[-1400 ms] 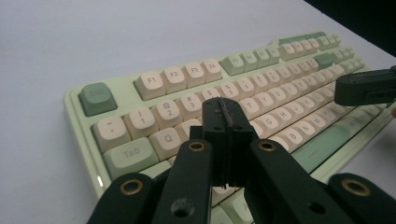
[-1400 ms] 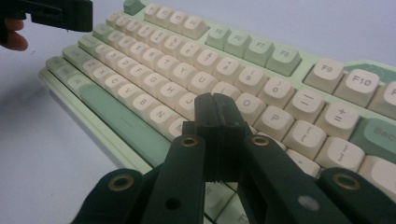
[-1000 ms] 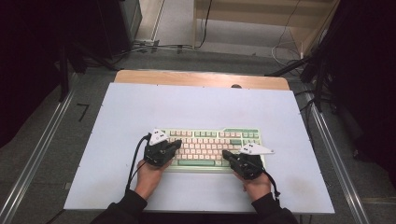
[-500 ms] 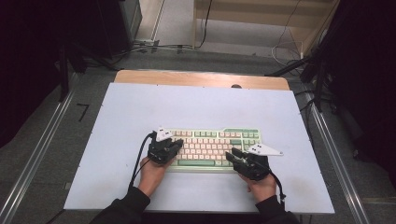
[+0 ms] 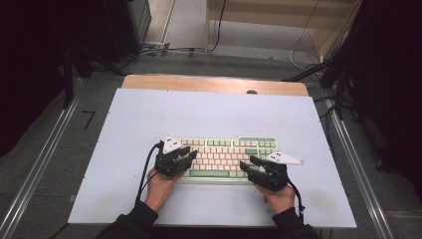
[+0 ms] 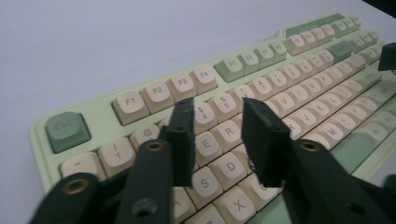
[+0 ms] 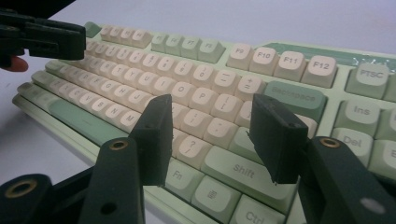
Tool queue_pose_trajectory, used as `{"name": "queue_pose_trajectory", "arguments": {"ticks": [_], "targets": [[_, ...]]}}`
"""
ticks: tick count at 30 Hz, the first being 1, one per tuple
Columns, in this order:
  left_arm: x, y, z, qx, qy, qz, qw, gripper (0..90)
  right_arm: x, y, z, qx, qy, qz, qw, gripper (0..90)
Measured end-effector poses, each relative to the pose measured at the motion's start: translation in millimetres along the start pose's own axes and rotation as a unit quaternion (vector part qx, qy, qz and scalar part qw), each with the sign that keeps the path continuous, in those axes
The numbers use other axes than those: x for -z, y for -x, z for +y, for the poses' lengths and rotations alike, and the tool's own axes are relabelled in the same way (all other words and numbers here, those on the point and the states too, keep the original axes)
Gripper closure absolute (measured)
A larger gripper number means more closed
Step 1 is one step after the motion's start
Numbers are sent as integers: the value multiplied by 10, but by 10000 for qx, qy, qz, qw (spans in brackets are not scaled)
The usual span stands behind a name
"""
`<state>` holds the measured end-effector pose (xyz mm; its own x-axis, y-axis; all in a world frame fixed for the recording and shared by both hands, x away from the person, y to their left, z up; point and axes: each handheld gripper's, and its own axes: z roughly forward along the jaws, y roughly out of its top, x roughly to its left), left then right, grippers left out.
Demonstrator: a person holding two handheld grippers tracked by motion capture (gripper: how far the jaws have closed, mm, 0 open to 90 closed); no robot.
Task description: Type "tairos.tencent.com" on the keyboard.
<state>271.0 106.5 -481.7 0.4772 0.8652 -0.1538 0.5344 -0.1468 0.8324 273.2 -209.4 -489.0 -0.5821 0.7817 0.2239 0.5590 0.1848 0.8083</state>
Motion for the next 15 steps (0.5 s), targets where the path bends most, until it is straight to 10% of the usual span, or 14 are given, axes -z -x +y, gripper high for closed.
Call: {"name": "queue_pose_trajectory", "arguments": {"ticks": [5, 15], "targets": [[87, -23, -57, 48, 78, 183, 9998, 408, -83, -52, 30, 95, -52, 127, 9999, 483], [344, -178, -208, 338, 186, 524, 9979, 391, -319, -226, 131, 368, -208, 468, 9980, 512]]}}
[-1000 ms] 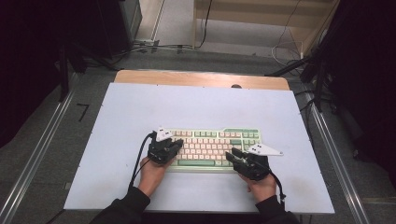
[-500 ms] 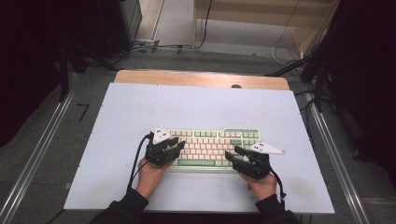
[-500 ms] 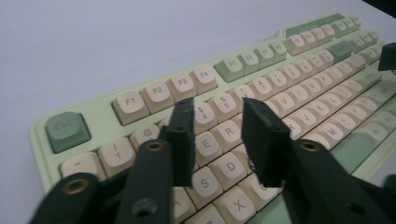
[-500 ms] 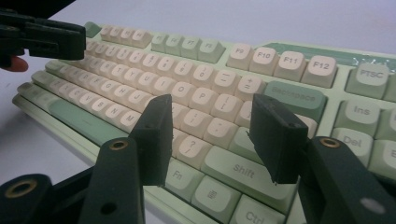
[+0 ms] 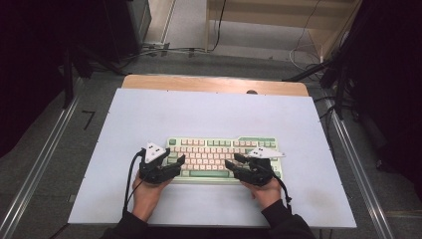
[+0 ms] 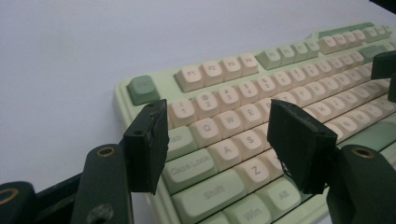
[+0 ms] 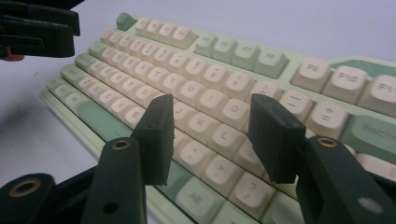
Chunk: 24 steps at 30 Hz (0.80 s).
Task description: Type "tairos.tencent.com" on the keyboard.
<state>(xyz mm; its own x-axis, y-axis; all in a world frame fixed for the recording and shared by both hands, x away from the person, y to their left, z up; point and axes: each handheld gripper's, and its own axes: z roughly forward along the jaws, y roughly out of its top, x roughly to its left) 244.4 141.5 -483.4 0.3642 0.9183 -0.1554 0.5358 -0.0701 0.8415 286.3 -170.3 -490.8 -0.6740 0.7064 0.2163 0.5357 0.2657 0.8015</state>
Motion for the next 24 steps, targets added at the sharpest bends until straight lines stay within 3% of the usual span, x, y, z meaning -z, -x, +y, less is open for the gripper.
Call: {"name": "queue_pose_trajectory", "arguments": {"ticks": [13, 24], "targets": [[177, -104, -94, 157, 87, 248, 9995, 408, -191, -179, 65, 491, -191, 302, 9982, 873], [252, -142, -129, 220, 162, 394, 9988, 415, -303, -266, 69, 661, -456, 335, 9962, 876]]}}
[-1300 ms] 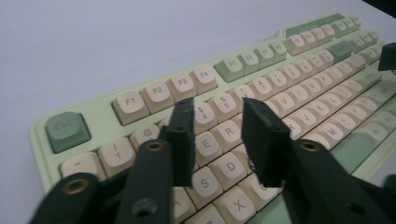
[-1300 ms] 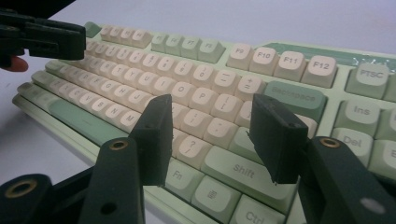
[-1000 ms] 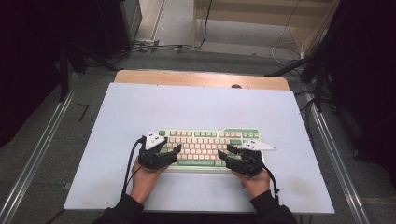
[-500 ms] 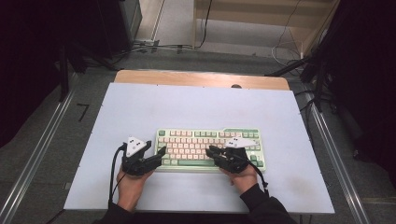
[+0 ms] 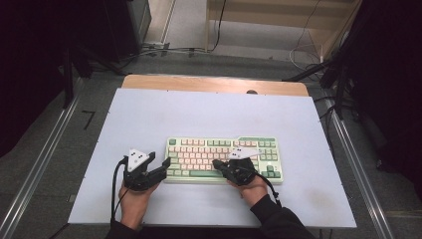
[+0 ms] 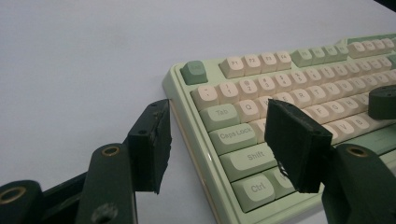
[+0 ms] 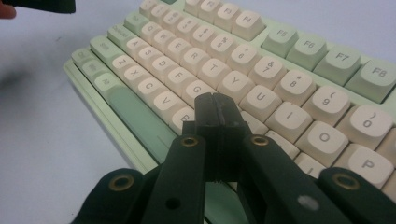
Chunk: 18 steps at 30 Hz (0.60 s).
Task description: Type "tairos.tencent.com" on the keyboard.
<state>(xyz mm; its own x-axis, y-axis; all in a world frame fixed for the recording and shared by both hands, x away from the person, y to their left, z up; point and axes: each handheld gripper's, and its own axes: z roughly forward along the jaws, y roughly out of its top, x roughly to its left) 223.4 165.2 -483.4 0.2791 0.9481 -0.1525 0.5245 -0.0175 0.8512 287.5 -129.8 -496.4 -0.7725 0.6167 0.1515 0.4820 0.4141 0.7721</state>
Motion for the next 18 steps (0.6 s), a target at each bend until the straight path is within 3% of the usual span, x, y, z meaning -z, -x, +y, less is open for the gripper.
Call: {"name": "queue_pose_trajectory", "arguments": {"ticks": [10, 13, 18], "targets": [[9, -4, -4, 14, 20, -4, 10000, 421, -17, -11, -3, 69, -66, -22, 10000, 871], [4, -6, -5, 9, -1, -32, 10000, 421, 26, -1, 15, -3, 116, 14, 9999, 805], [-1, 1, 4, 4, 13, -68, 10000, 422, 100, 71, 37, -262, 346, -17, 9991, 532]]}}
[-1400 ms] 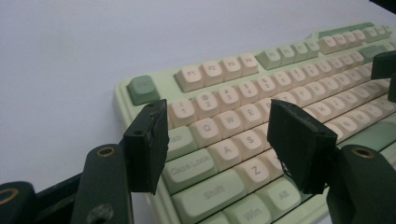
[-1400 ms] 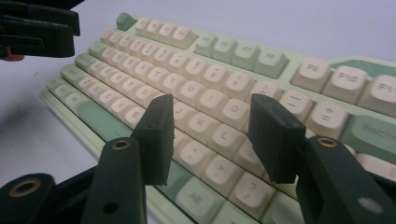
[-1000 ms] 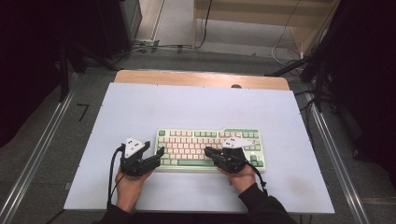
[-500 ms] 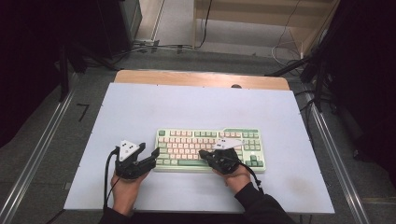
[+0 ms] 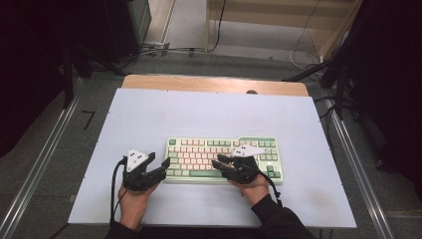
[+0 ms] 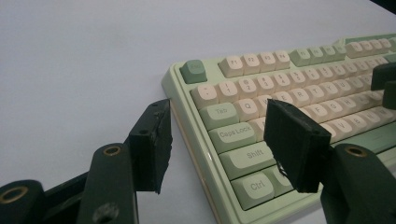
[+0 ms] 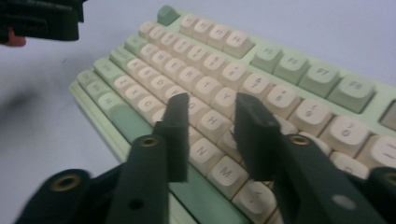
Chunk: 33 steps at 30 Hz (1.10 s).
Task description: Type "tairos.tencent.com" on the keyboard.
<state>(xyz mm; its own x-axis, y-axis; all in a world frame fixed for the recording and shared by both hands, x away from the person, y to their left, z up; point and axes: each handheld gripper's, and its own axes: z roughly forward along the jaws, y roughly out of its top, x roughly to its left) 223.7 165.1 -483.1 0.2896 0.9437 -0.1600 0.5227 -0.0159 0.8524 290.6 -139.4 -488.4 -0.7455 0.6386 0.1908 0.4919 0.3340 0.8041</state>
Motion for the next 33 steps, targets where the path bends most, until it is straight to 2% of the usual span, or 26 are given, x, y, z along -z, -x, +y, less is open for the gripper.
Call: {"name": "queue_pose_trajectory", "arguments": {"ticks": [3, 5, 10, 16, 20, 23, 33], "targets": [[-16, 16, 11, -37, 16, -70, 10000, 447, 32, 62, 3, -152, 46, -92, 9998, 427], [-40, 31, 20, -51, 34, -156, 9999, 491, 52, 95, -11, -233, 31, -165, 9996, 407], [-127, 80, 61, -70, -1, -501, 9987, 710, 113, 152, -53, -385, 89, -278, 9988, 392], [-302, 169, 144, 1, -133, -871, 9961, 893, 193, 214, -116, -543, 78, -385, 9978, 389], [-418, 265, 196, -137, -174, -1022, 9945, 900, 262, 251, -161, -621, 114, -474, 9969, 391], [-491, 337, 228, -316, -240, -1060, 9936, 900, 317, 277, -194, -699, 142, -538, 9960, 392], [-706, 505, 300, -522, -418, -1293, 9893, 900, 492, 341, -309, -884, 195, -790, 9927, 398]]}}
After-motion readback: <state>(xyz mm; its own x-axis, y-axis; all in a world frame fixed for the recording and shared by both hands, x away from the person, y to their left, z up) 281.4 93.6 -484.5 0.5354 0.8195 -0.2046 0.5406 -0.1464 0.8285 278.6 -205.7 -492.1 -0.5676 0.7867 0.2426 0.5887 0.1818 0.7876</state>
